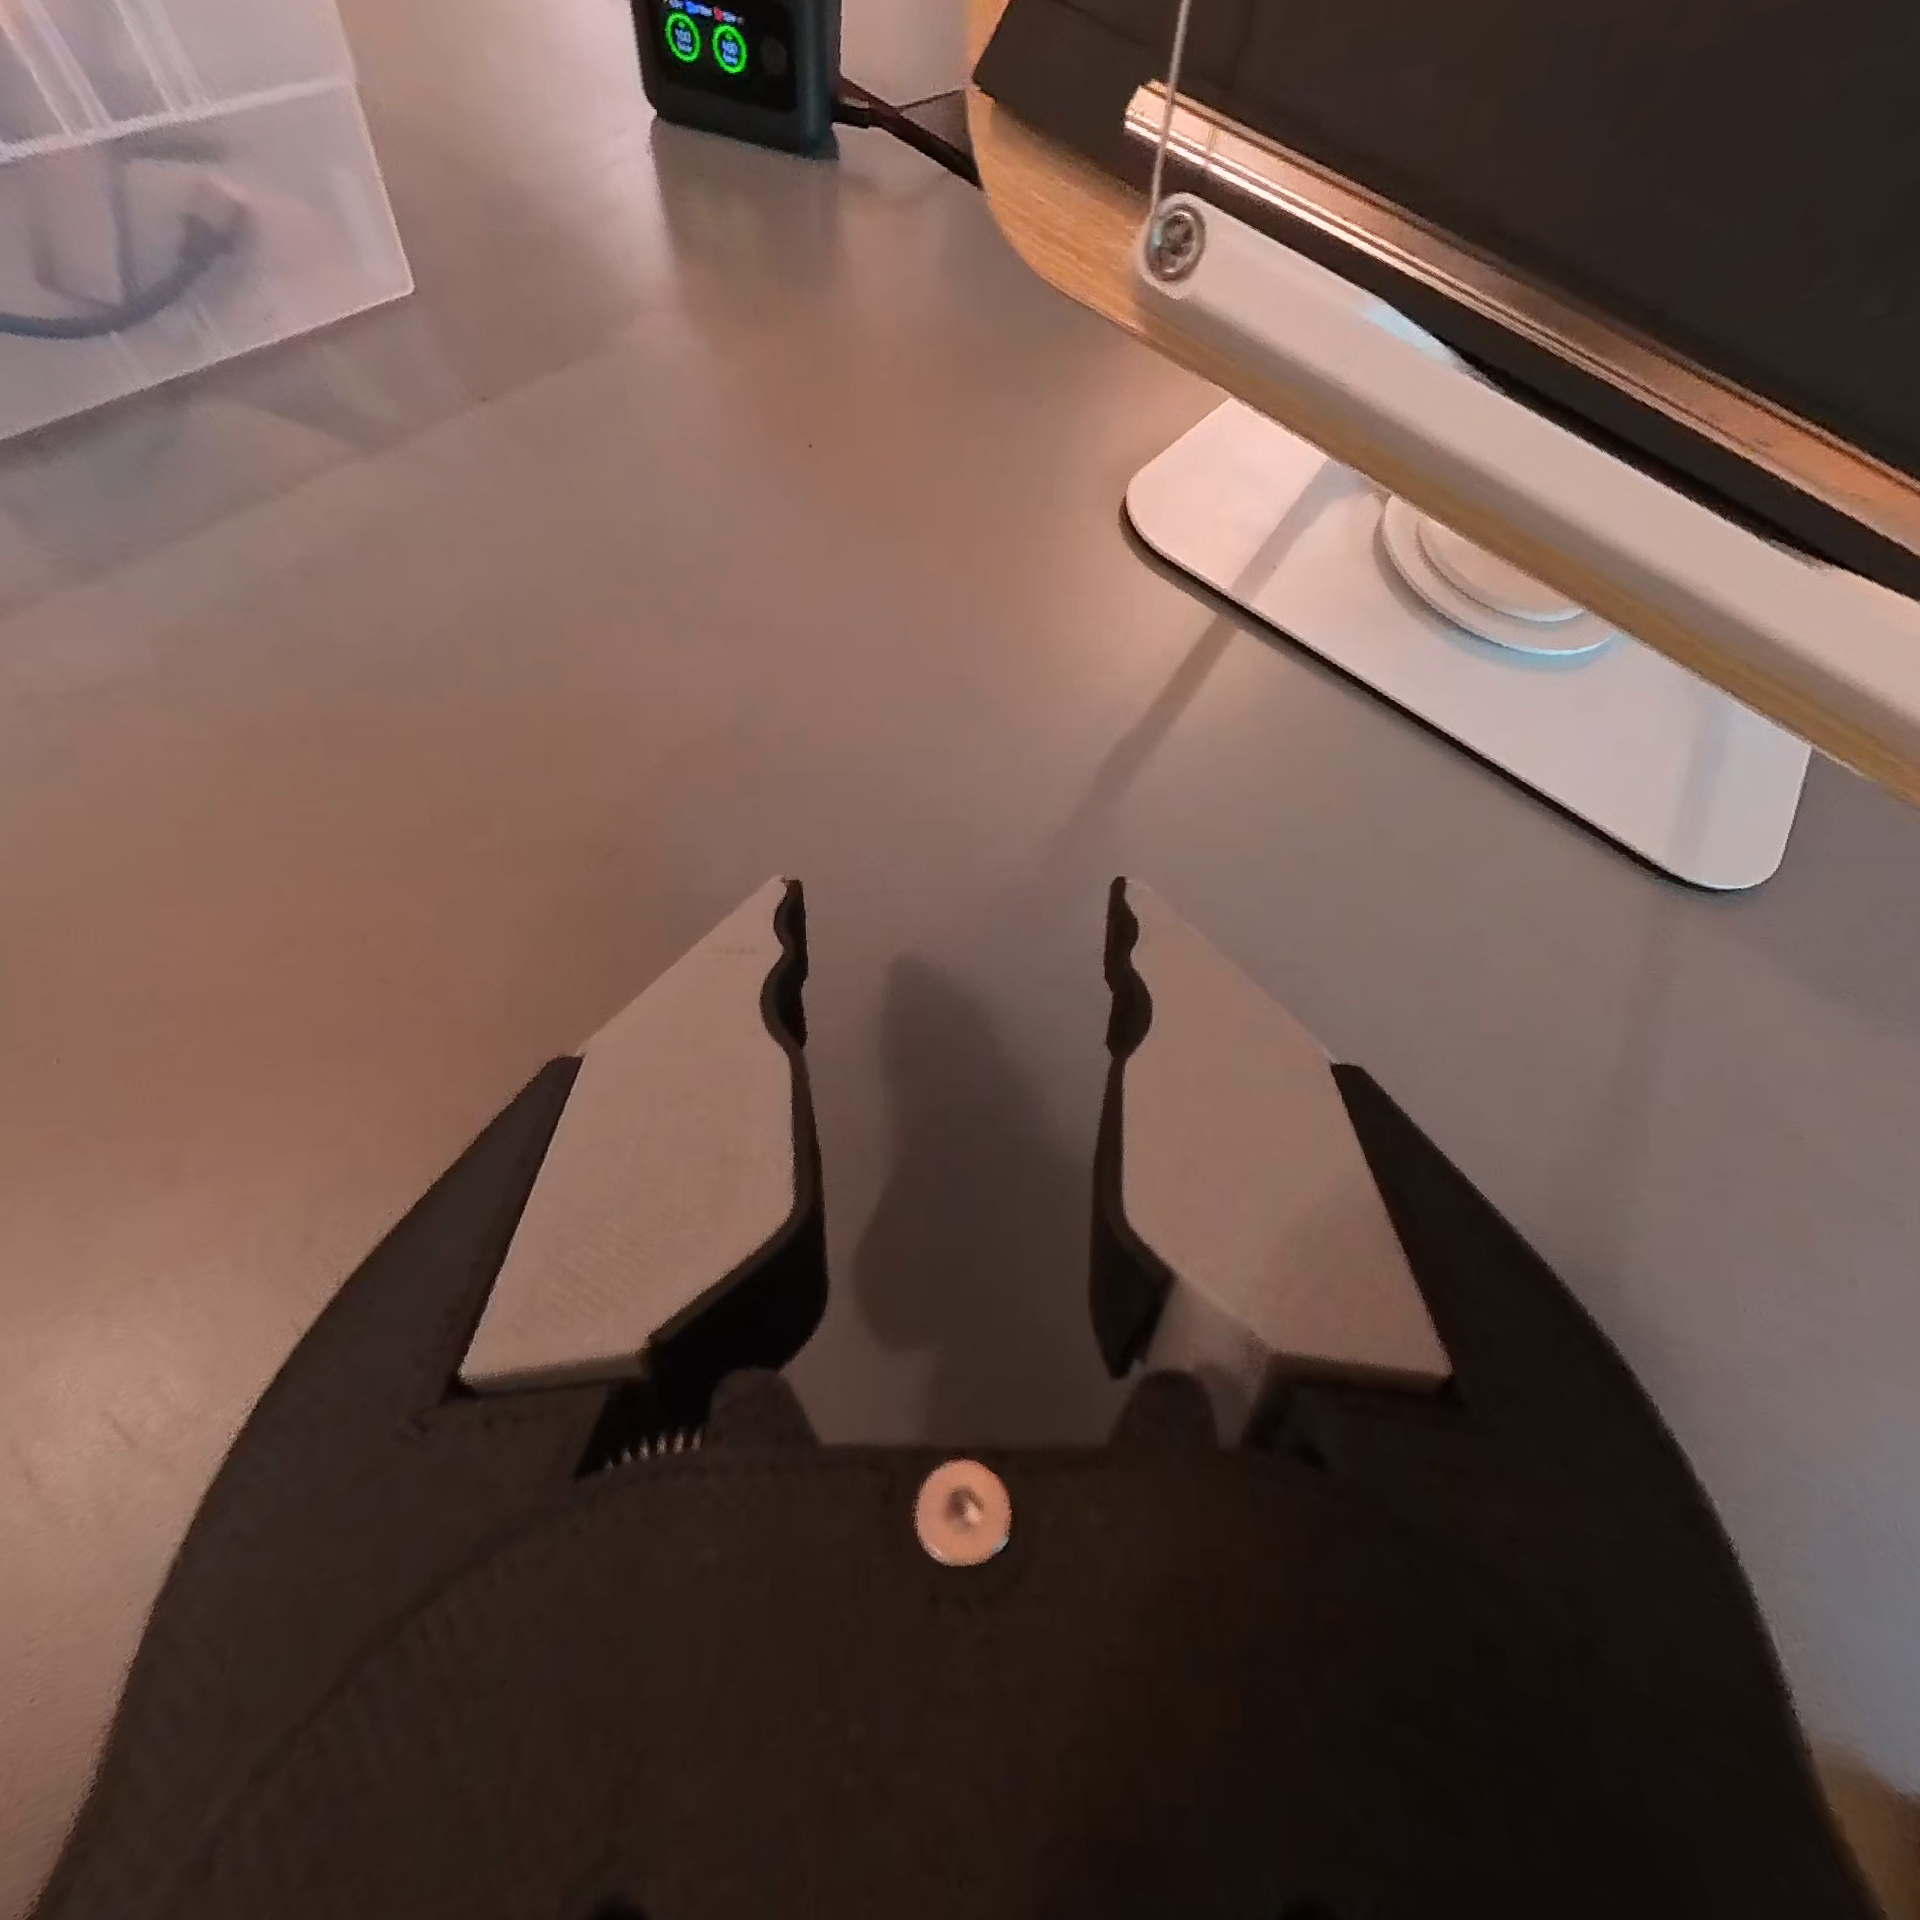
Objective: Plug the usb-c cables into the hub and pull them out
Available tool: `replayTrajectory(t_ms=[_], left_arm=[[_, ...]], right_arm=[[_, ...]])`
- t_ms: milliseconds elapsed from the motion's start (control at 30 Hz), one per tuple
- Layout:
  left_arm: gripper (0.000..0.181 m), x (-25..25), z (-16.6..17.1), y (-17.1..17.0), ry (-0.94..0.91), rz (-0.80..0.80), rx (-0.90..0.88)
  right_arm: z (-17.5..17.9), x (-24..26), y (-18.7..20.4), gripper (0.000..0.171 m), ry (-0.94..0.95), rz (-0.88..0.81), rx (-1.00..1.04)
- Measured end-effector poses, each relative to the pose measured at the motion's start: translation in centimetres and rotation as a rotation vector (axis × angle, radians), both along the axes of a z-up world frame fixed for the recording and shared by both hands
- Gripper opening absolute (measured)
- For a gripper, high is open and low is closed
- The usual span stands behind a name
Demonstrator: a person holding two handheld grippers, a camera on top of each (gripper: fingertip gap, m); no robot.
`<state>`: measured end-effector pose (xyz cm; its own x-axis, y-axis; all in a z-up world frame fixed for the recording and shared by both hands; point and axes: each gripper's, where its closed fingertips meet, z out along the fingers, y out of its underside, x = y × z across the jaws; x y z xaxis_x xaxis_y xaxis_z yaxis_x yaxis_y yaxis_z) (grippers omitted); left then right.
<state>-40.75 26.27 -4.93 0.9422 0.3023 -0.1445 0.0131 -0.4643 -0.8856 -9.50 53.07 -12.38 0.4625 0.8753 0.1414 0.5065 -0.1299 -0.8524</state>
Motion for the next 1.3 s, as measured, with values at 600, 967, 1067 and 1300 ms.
replayTrajectory(t_ms=[600,967,1067,1300], left_arm=[[0.008,-11.3,1.1,7.2,-0.09,0.225,-0.112],[0.053,-9.1,4.8,8.1,-0.075,0.102,-0.231],[0.071,-10.5,0.3,6.5,-0.137,0.159,-0.419],[0.0,-11.8,0.7,8.7,-0.263,0.154,-0.161]], right_arm=[[-0.4,-1.0,-1.5,0.05,-0.061,0.06,0.065],[-0.5,-1.1,-1.9,0.048,-0.067,0.076,0.07],[-0.6,-1.2,-2.0,0.048,-0.072,0.081,0.068],[-0.5,-1.2,-2.1,0.047,-0.069,0.085,0.07]])
